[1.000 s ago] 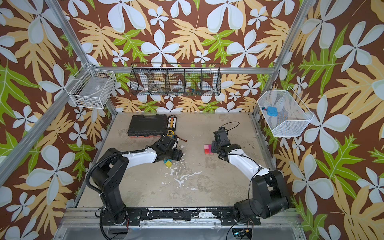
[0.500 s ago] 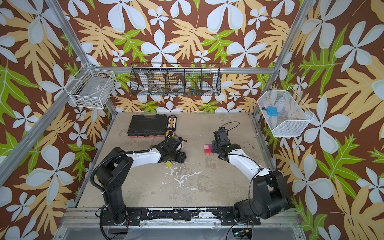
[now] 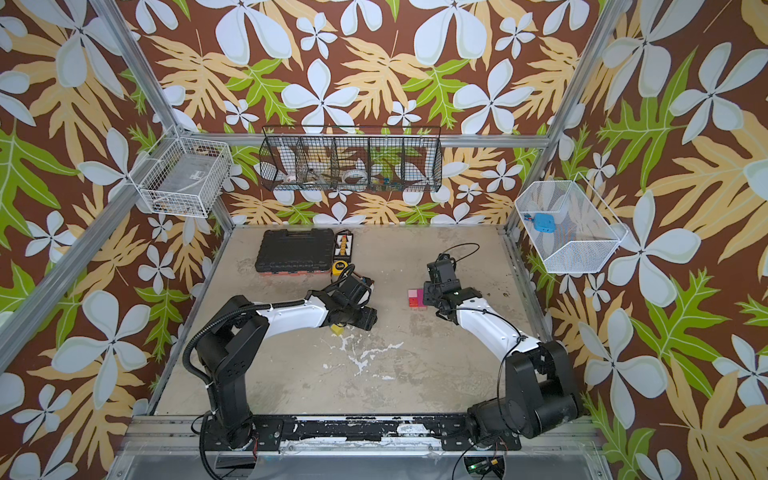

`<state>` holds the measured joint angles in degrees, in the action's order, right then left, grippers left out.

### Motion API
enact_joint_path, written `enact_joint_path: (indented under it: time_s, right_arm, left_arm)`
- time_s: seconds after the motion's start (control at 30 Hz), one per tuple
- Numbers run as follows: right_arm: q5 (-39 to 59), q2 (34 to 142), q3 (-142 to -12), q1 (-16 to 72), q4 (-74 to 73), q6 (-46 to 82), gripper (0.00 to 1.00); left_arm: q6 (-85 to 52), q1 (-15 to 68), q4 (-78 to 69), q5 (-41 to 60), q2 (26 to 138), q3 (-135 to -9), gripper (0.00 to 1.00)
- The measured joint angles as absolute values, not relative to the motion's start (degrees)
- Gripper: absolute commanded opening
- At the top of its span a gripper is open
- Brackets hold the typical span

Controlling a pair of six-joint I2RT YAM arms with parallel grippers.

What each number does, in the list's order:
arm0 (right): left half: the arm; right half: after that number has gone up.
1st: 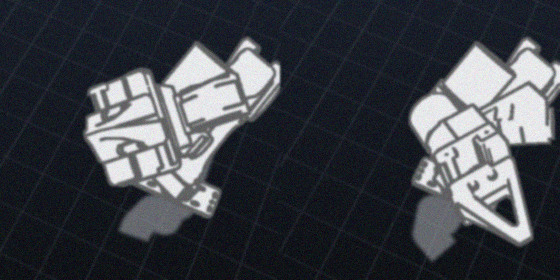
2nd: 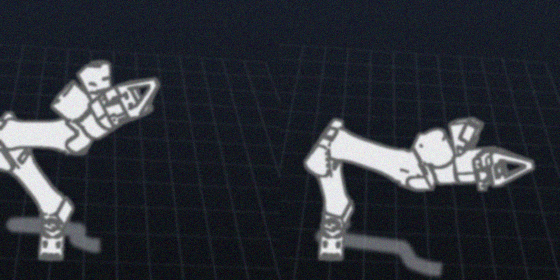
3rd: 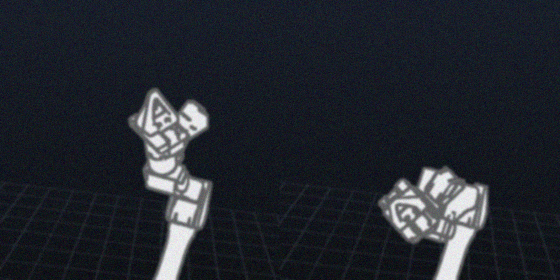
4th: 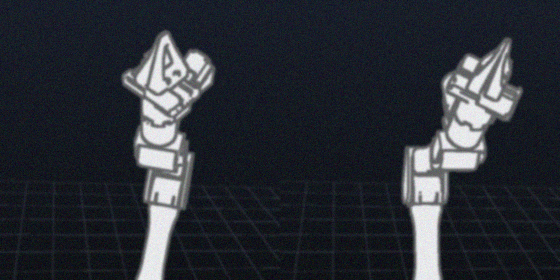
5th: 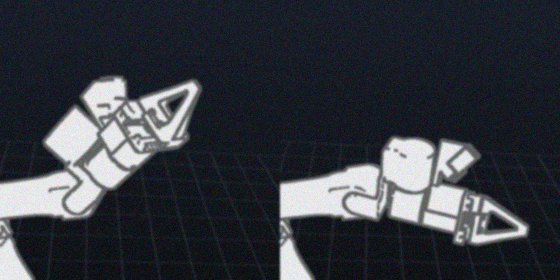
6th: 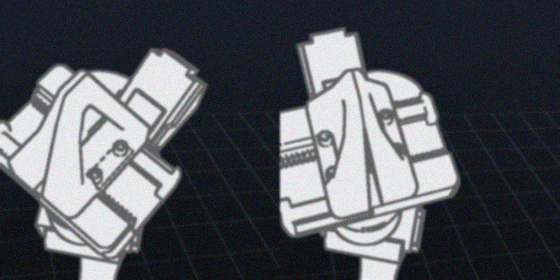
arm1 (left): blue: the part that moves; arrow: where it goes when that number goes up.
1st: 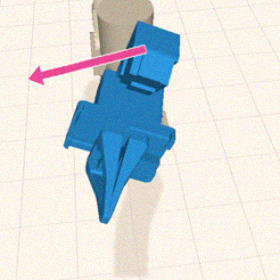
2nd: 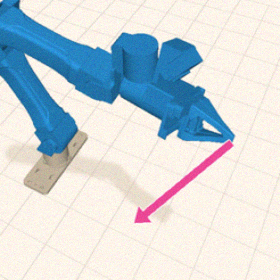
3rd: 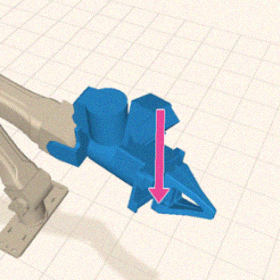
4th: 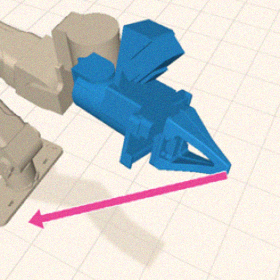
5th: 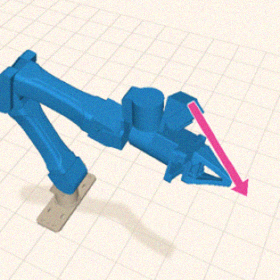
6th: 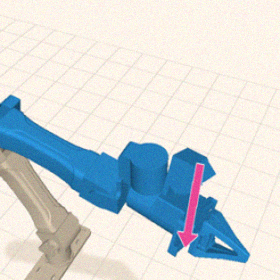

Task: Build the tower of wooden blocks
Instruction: 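Lift the long yellow block and carry it toward the tower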

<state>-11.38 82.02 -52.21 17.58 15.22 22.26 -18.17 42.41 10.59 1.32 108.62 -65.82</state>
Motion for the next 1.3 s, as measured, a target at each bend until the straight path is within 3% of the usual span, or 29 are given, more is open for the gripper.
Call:
enact_joint_path:
  time_s: [0.47,1.1,1.3]
  right_arm:
    - [-11.97,83.35,-52.62,17.58,15.70,22.26,0.50]
    - [-11.84,83.26,-52.62,17.58,15.88,22.26,0.51]
    - [-11.79,83.22,-52.60,17.58,15.86,22.26,0.51]
  left_arm:
    - [-17.74,45.91,12.21,4.78,111.26,-69.54,0.62]
    - [-10.52,46.65,11.27,-8.40,112.71,-70.81,0.84]
    - [-7.20,46.65,10.85,-9.32,115.20,-73.06,0.85]
